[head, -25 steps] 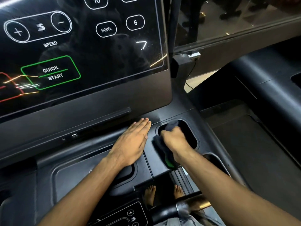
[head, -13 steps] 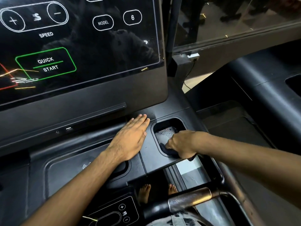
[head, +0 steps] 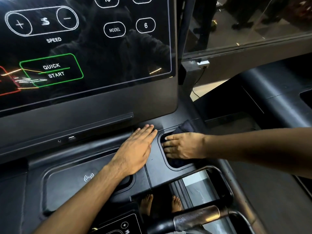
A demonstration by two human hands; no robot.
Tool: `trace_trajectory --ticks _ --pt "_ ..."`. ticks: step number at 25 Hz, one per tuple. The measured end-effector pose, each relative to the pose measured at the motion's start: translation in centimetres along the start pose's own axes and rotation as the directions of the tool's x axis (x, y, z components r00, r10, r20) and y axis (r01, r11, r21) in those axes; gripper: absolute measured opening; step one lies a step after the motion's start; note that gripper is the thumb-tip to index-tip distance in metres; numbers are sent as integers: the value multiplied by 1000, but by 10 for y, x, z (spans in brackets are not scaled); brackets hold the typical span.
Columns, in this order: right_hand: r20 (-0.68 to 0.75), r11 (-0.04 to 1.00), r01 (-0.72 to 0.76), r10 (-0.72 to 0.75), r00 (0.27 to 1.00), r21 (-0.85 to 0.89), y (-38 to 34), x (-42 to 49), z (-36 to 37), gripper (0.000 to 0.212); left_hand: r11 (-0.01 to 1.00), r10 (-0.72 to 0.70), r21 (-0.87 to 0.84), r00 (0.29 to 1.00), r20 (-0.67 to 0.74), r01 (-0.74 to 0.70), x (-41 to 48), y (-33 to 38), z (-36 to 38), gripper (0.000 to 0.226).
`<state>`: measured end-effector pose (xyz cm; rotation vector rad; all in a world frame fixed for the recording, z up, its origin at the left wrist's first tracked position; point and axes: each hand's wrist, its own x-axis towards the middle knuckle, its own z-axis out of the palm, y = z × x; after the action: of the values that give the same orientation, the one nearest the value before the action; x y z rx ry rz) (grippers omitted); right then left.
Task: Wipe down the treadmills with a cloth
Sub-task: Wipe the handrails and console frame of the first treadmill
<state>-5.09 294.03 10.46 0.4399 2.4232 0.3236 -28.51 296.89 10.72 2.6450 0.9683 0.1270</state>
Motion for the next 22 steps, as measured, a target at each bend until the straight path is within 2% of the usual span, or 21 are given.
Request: trace_trajectory --ticks 1,4,8,9,11,13,14,15,16,17,18,19,20,21,22 --pt "122 997 -72 70 990 18 -6 2 -4 62 1000 2 -2 1000 -3 -2 1 -2 0 55" --pt "333 977 -212 190 924 30 -20 8 -9 61 1000 3 0 1000 -4 -3 2 -3 4 54" --pt "588 923 -378 268 763 71 -24 27 -31 51 999 16 49 1000 24 -17 0 -2 5 59" --pt "625 893 -432 266 734 128 -20 29 -45 48 998 11 59 1000 26 -12 0 -2 5 58" --pt "646 819 -494 211 733 293 -10 30 -67 45 998 6 59 1000 2 -6 1 -2 4 56" --pt "663 800 -480 142 735 360 -6 36 -74 40 998 3 64 1000 9 -4 1 -2 5 54" --pt "695 802 -464 87 714 376 -4 38 -73 36 998 -4 63 1000 16 3 0 -2 6 53" --pt "720 768 -484 43 693 420 -1 36 -76 32 998 -9 60 1000 16 8 -1 -2 6 53" --pt "724 682 -539 22 690 493 4 33 -73 32 999 -10 53 1000 11 9 0 -1 6 54" --pt "702 546 -606 45 711 578 7 26 -70 29 999 -8 49 1000 5 8 0 -1 5 54" --pt "669 321 -669 131 732 670 8 19 -65 22 999 -8 46 1000 6 8 1 -1 4 54" --pt "654 6 -681 275 705 732 7 11 -60 16 999 -12 42 1000 9 11 1 -2 4 54" --pt "681 -390 -559 402 611 732 0 10 -54 13 999 -14 38 1000 8 14 2 -3 4 55" --pt "746 -756 -237 447 494 610 -10 13 -51 16 999 -13 35 1000 7 13 2 -4 4 55" --pt "832 -912 161 410 374 377 -22 22 -49 20 1000 -10 28 1000 4 10 1 -4 4 57"
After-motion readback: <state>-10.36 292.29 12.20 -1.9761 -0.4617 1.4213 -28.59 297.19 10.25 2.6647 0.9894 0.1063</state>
